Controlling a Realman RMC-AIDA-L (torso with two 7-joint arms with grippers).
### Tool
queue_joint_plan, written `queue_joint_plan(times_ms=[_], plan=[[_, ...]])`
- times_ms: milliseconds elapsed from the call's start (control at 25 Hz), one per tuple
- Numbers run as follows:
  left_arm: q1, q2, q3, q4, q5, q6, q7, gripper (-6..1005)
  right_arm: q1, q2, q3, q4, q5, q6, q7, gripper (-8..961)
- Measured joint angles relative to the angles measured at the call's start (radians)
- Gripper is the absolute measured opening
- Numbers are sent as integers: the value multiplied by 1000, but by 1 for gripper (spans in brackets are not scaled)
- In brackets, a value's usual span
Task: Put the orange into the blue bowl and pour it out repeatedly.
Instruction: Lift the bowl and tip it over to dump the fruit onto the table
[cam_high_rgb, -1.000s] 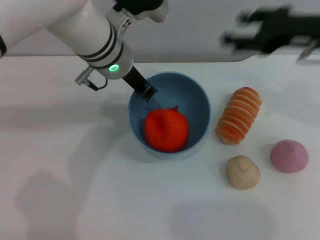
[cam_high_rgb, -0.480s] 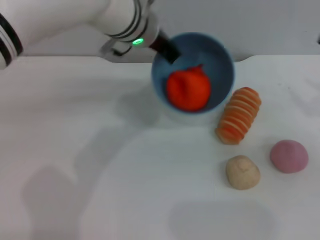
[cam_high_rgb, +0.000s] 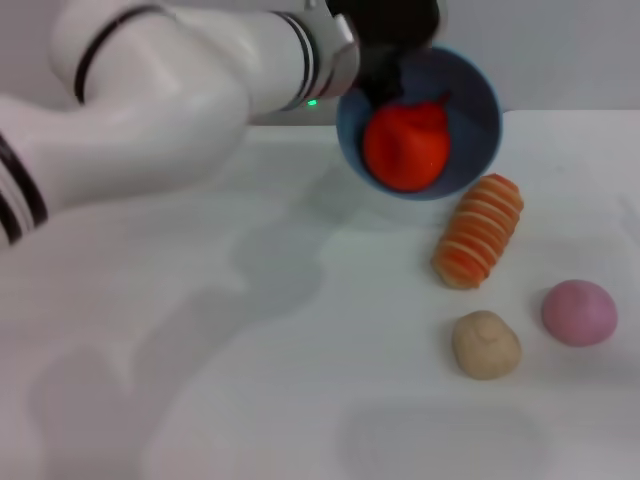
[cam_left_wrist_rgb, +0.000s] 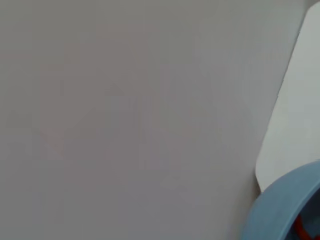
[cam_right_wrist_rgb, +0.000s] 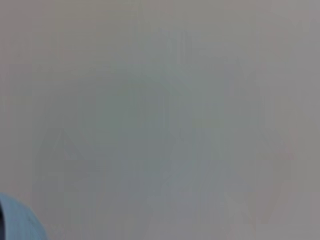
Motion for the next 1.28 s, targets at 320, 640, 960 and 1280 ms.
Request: queue_joint_plan(times_ms=[320, 640, 960, 1280], plan=[[131, 1, 106, 121, 63, -174, 221, -1, 16, -2, 16, 89, 77, -41, -83, 657], [255, -1, 137, 169, 64, -389, 402, 0, 27, -3, 22, 93, 78, -105, -77, 656], [377, -2, 187, 145, 63, -658, 619, -1, 30, -6, 23, 95, 79, -124, -18, 656], [392, -4, 191, 122, -22, -716, 643, -1, 29, -8, 31, 89, 79, -123, 5, 656]])
